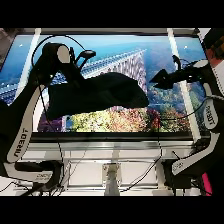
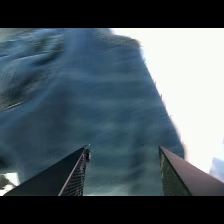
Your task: Fold the clothes and pants, and hang the long-sleeved shirts on hangers.
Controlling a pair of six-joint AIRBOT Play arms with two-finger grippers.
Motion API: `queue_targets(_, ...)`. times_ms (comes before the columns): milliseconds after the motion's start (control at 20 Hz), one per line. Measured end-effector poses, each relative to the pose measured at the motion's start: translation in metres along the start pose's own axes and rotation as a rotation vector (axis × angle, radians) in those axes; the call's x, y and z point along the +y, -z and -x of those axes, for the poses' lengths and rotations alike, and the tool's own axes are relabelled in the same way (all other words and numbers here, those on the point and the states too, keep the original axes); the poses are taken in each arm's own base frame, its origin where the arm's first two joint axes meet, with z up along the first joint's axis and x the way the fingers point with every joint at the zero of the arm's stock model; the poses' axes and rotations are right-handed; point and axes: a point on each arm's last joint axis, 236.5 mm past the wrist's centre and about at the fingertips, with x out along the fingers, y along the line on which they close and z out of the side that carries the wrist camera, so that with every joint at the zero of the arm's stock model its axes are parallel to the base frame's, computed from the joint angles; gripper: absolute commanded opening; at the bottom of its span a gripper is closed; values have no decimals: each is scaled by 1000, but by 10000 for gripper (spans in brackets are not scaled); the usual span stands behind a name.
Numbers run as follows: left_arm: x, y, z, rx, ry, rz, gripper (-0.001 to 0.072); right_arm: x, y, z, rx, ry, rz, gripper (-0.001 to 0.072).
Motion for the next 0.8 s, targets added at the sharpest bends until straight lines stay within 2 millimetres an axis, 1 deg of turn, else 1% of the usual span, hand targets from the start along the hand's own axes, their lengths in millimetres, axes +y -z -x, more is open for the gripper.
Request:
queue_targets(150, 20, 18, 3, 71, -86, 10, 13, -14, -2, -25, 15, 50, 0, 507)
queue_targets(300, 29, 29, 5, 116, -125, 17, 13, -17, -2, -47, 30, 75, 0, 507)
queue_targets(600, 33, 35, 5, 147, -144, 21, 13, -4, 24, -92, 144, 86, 44, 507)
queue_targets(750, 33, 36, 5, 152, -144, 22, 14, 7, 35, -106, 186, 79, 75, 503)
queue_targets(800, 34, 36, 5, 152, -144, 22, 14, 10, 39, -110, 199, 76, 85, 478)
